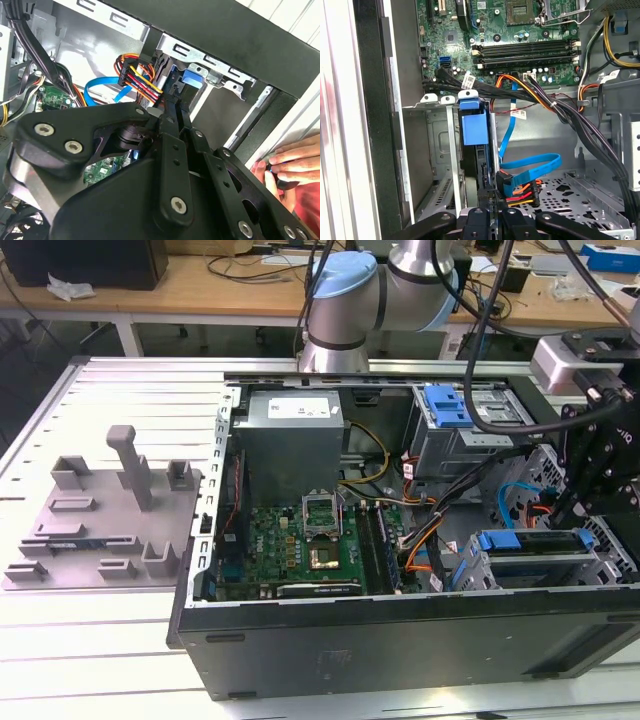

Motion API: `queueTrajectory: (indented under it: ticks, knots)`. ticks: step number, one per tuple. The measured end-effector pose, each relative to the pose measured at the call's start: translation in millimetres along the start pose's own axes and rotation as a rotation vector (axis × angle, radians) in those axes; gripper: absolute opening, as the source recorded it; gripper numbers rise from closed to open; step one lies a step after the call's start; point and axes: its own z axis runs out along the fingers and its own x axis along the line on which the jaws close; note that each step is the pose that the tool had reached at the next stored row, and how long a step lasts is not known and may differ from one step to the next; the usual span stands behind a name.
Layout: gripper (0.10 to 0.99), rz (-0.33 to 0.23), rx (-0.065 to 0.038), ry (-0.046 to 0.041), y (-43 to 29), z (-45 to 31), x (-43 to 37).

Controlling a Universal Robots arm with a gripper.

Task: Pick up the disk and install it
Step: 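Insert the first disk wire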

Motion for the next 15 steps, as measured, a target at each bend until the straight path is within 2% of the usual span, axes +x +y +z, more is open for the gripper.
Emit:
queueTrajectory:
  ticks: [15]
  knots:
    - [0.161,0.0,0.0,0.0,0.6,2.3,0.0]
